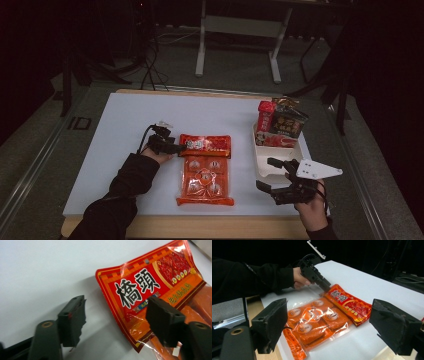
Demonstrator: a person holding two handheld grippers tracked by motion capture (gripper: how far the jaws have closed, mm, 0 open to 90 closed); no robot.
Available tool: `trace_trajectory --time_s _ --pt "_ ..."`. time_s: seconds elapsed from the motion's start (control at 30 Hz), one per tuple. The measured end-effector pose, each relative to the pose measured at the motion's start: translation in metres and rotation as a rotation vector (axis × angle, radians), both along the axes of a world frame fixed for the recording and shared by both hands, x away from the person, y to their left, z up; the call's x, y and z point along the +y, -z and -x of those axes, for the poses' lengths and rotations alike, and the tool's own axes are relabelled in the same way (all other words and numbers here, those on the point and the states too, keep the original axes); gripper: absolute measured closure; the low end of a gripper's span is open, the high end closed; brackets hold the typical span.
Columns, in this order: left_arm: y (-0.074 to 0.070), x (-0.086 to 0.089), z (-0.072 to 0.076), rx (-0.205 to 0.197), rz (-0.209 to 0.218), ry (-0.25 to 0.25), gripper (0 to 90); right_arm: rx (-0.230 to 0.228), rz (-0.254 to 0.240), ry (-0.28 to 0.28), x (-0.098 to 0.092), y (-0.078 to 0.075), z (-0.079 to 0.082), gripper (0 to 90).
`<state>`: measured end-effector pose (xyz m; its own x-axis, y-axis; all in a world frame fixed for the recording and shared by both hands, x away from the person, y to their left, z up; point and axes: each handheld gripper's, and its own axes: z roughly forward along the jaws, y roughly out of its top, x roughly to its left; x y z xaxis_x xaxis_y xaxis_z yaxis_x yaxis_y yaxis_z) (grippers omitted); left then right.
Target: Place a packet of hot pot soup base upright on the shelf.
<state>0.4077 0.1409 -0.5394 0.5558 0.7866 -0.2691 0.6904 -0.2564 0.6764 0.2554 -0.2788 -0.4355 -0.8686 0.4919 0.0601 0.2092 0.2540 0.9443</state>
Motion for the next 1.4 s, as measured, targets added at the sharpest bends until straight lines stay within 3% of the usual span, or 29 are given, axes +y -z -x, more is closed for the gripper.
trace_trajectory --time_s 0.13,0.27,0.4,0.47,0.63,0.7,0.8,0.83,0.87,0.9,1.07,1.13,1.17,1.33,1.4 --pt "0.004 -0.003 -0.002 0.009 0.000 0.012 35.0 0.007 0.003 0.000 0.000 0.001 0.000 14.9" --pt "0.005 -0.005 -0.003 0.010 0.025 0.018 37.9 0.014 0.007 -0.006 0.002 0.002 -0.001 14.9" --pt "0.006 -0.008 -0.004 0.029 0.049 0.048 48.2 0.018 0.009 -0.009 0.003 0.002 -0.001 14.8" --pt "0.005 -0.012 -0.004 0.022 0.039 0.056 48.7 0.021 0.009 -0.009 0.003 0.003 -0.001 14.8" --pt "0.005 -0.018 -0.004 0.043 0.050 0.078 51.4 0.025 0.005 -0.008 0.002 0.002 -0.001 14.8" --pt "0.005 -0.020 -0.004 0.081 0.084 0.094 52.7 0.025 0.003 -0.008 0.003 0.002 -0.002 14.8" --pt "0.004 -0.024 -0.003 0.079 0.069 0.105 53.8 0.027 0.002 -0.009 0.003 0.002 -0.002 14.8" --pt "0.003 -0.026 -0.002 0.082 0.065 0.117 62.3 0.030 0.005 -0.010 0.004 0.003 -0.002 14.8" --pt "0.003 -0.026 -0.002 0.082 0.065 0.117 65.0 0.030 0.005 -0.012 0.004 0.003 -0.002 14.8" --pt "0.002 -0.027 0.000 0.068 0.044 0.116 69.7 0.030 0.006 -0.013 0.005 0.003 -0.002 14.8" --pt "0.002 -0.026 0.002 0.055 0.028 0.082 88.3 0.032 0.009 -0.009 0.005 0.003 -0.002 14.8" --pt "0.001 -0.027 0.003 0.045 0.014 0.084 89.1 0.036 0.006 -0.009 0.005 0.003 -0.002 14.8" --pt "0.000 -0.028 0.005 0.020 -0.001 0.084 89.2 0.036 0.004 -0.004 0.005 0.003 -0.002 14.8" --pt "-0.005 -0.028 0.008 -0.010 0.004 0.087 89.4 0.034 -0.001 0.011 0.005 0.001 -0.002 14.8" --pt "-0.008 -0.028 0.010 -0.034 0.002 0.095 89.4 0.005 0.011 0.026 0.004 0.000 0.000 14.8"
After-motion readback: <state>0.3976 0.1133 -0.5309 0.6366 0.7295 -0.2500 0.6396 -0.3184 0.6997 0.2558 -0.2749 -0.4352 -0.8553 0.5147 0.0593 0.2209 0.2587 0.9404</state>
